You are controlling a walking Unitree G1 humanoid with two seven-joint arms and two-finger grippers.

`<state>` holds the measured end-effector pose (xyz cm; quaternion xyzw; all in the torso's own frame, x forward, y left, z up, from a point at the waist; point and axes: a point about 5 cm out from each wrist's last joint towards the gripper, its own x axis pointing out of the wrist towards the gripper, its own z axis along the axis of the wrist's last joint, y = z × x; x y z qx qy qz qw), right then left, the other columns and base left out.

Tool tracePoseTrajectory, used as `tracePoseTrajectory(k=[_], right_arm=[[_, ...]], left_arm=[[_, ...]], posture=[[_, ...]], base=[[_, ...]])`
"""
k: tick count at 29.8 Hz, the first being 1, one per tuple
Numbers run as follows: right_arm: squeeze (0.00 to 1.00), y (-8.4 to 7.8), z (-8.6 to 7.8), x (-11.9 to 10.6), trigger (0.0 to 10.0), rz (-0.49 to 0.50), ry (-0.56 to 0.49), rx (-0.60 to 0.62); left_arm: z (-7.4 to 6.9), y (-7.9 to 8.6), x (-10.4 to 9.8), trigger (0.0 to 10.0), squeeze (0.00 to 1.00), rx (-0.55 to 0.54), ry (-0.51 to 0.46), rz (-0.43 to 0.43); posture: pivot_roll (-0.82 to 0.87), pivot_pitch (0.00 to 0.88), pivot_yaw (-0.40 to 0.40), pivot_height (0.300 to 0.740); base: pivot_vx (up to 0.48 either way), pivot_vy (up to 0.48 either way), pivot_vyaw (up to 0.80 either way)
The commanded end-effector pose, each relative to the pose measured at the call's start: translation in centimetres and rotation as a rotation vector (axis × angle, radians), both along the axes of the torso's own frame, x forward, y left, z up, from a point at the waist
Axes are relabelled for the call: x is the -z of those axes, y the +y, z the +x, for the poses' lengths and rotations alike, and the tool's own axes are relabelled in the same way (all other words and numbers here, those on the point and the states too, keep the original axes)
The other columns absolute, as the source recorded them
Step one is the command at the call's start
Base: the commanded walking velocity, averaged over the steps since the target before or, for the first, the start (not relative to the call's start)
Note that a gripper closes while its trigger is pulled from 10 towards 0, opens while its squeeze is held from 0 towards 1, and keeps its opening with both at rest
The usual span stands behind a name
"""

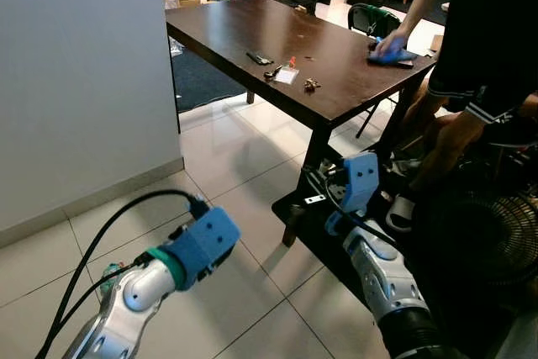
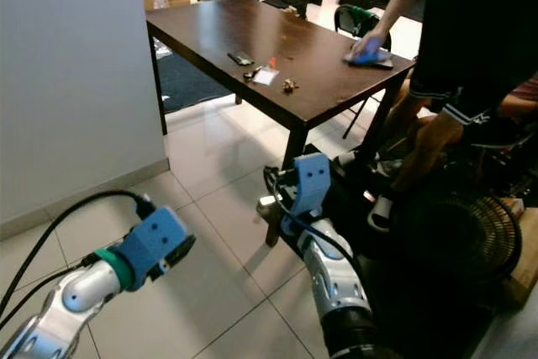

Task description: Hang keys on a hook

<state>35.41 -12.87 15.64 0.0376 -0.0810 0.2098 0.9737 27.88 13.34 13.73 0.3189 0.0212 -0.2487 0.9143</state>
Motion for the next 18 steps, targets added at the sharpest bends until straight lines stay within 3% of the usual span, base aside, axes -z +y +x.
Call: tracePoseTrajectory(k=[1, 8, 18], right_arm=[[0.0, 0.3, -0.2, 1.0, 10.0, -0.036, 0.014, 0.0], [0.0, 0.4, -0.2, 1.1, 10.0, -0.04, 0.008, 0.0], [0.0, -0.1, 0.2, 1.0, 10.0, -0.01, 0.008, 0.026]], left_arm=[[-0.4, -0.2, 0.7, 10.0, 0.0, 0.021, 0.033, 0.027], [0.1, 0.0, 1.1, 10.0, 0.0, 0.031, 0.039, 0.064], [1.3, -0.3, 0.2, 10.0, 0.0, 0.004, 0.011, 0.011]], posture=[[0.09, 0.026, 0.033, 0.74], [0.09, 0.017, 0.041, 0.74], [0.07, 0.005, 0.047, 0.74]], base=[[0.0, 0.0, 0.0], [0.0, 0.0, 0.0], [0.0, 0.0, 0.0]])
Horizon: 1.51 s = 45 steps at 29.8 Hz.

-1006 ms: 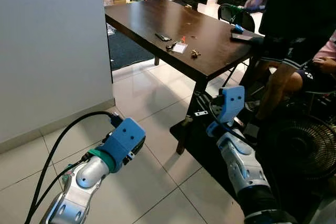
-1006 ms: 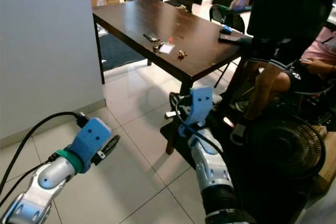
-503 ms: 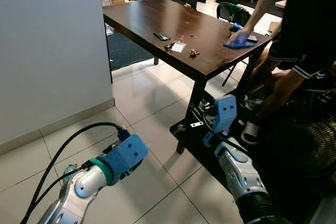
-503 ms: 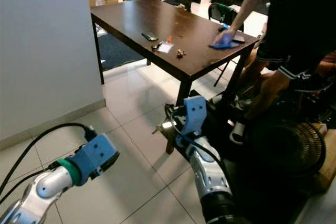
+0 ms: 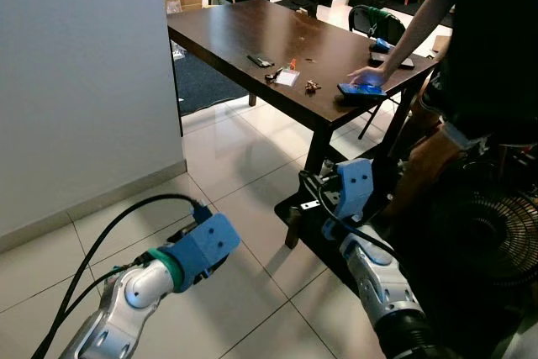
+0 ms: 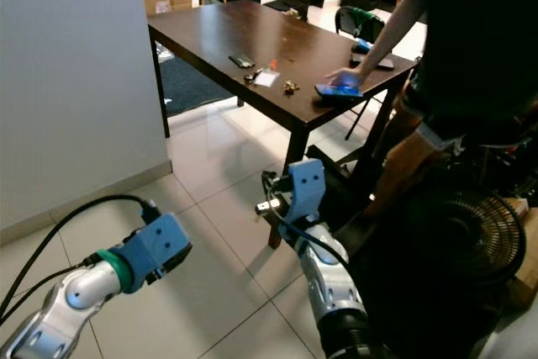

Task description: Hang keys on a hook

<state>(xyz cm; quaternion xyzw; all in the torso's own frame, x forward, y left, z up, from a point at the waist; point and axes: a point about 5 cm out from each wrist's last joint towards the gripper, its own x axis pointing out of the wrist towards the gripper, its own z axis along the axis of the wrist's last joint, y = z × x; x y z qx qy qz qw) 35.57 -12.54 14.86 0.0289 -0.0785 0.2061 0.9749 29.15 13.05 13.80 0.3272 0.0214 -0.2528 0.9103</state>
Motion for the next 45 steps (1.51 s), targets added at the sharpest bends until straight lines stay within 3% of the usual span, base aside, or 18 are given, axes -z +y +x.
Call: tracePoseTrajectory(k=[1, 14, 45], right_arm=[[0.0, -0.42, 0.06, 0.18, 10.0, 0.008, 0.006, 0.017], [0.0, -1.11, 0.13, 0.29, 10.0, -0.018, -0.004, 0.036], [0.0, -0.77, 0.29, 0.66, 10.0, 0.017, 0.015, 0.029]], left_arm=[[0.07, 0.0, 0.26, 10.0, 0.0, -0.006, 0.012, -0.007], [0.21, -0.45, -0.28, 10.0, 0.0, -0.003, -0.013, -0.019], [0.13, -0.44, -0.12, 10.0, 0.0, -0.011, -0.013, -0.027]], posture=[[0.07, 0.005, 0.047, 0.74], [0.05, 0.0, 0.039, 0.74], [0.06, 0.001, 0.045, 0.74]], base=[[0.0, 0.0, 0.0], [0.0, 0.0, 0.0], [0.0, 0.0, 0.0]])
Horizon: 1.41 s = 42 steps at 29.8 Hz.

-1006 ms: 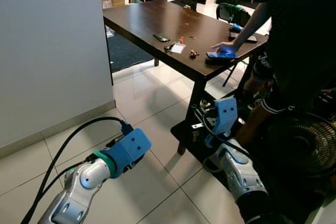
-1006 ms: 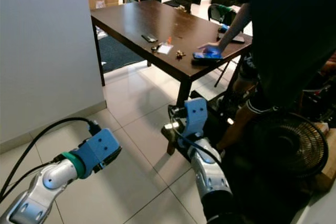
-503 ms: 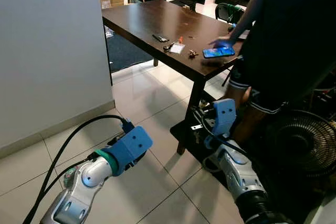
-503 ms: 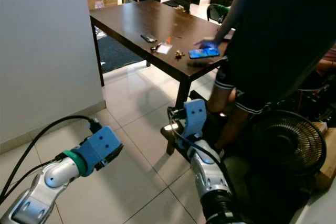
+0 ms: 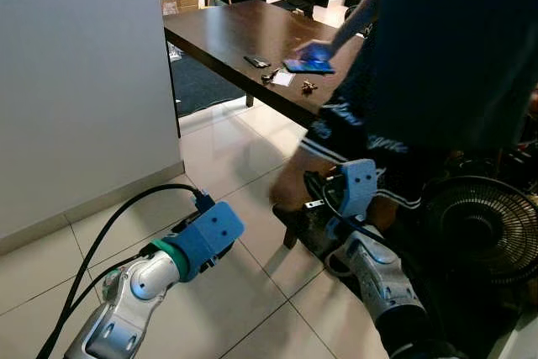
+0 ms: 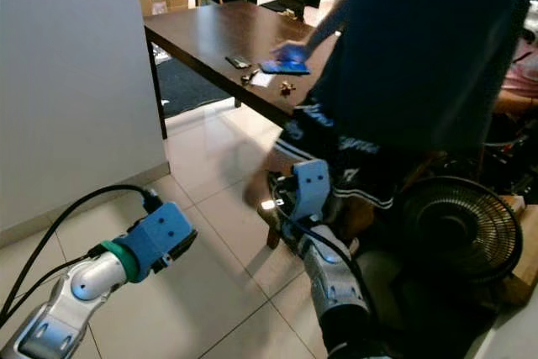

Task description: Hang keys on a hook

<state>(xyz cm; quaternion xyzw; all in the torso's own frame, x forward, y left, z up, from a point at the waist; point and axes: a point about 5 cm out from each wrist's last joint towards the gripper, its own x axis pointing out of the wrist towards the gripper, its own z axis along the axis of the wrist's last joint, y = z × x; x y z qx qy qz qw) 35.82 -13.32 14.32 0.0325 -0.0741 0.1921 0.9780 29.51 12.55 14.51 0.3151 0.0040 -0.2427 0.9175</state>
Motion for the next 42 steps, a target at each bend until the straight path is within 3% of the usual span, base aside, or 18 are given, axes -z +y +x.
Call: tracePoseTrajectory(k=[1, 42], right_arm=[[0.0, -0.01, 0.04, 0.13, 10.0, 0.01, 0.004, 0.001], [0.0, -0.01, 0.08, 0.09, 10.0, 0.028, 0.013, 0.0]], left_arm=[[-0.22, 0.03, 0.58, 10.0, 0.0, 0.001, 0.019, 0.007], [-0.18, 0.17, 0.35, 10.0, 0.0, -0.001, 0.007, 0.019]], posture=[[0.06, 0.001, 0.045, 0.74], [0.06, 0.019, 0.044, 0.74]], base=[[0.0, 0.0, 0.0], [0.0, 0.0, 0.0]])
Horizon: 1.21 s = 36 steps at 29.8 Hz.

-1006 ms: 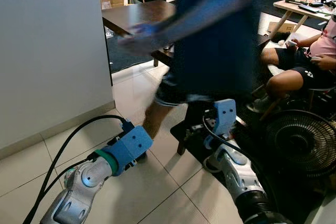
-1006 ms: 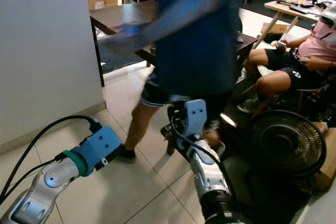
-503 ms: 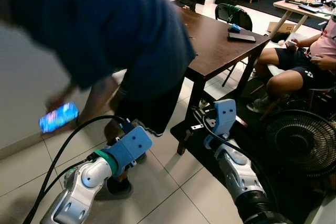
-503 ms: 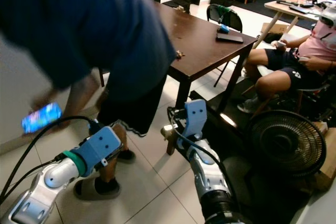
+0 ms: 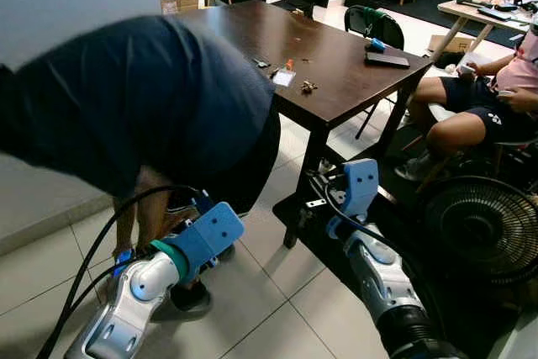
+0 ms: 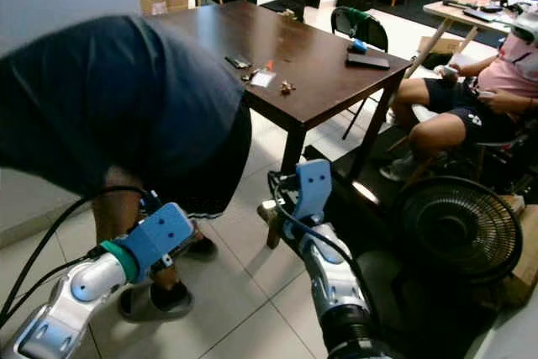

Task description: Hang keys on a hook

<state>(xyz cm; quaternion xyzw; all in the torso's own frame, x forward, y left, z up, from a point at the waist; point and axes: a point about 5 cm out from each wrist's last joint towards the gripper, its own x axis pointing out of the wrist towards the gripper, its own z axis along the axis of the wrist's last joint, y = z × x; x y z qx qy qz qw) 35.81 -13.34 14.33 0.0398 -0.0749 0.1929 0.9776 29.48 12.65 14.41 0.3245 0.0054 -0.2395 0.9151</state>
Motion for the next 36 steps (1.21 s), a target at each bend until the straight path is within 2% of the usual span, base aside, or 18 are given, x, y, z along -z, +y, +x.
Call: tracePoseTrajectory(k=[1, 36], right_arm=[[0.0, 0.02, 0.08, 0.09, 10.0, 0.014, 0.012, 0.002], [0.0, 0.06, 0.28, 0.04, 10.0, 0.016, 0.016, 0.004]], left_arm=[[-0.14, 0.08, 0.26, 10.0, 0.0, 0.005, 0.011, 0.0], [0.09, 0.08, 0.17, 10.0, 0.0, 0.0, 0.008, -0.001]], posture=[[0.06, 0.019, 0.044, 0.74], [0.06, 0.014, 0.048, 0.74]], base=[[0.0, 0.0, 0.0], [0.0, 0.0, 0.0]])
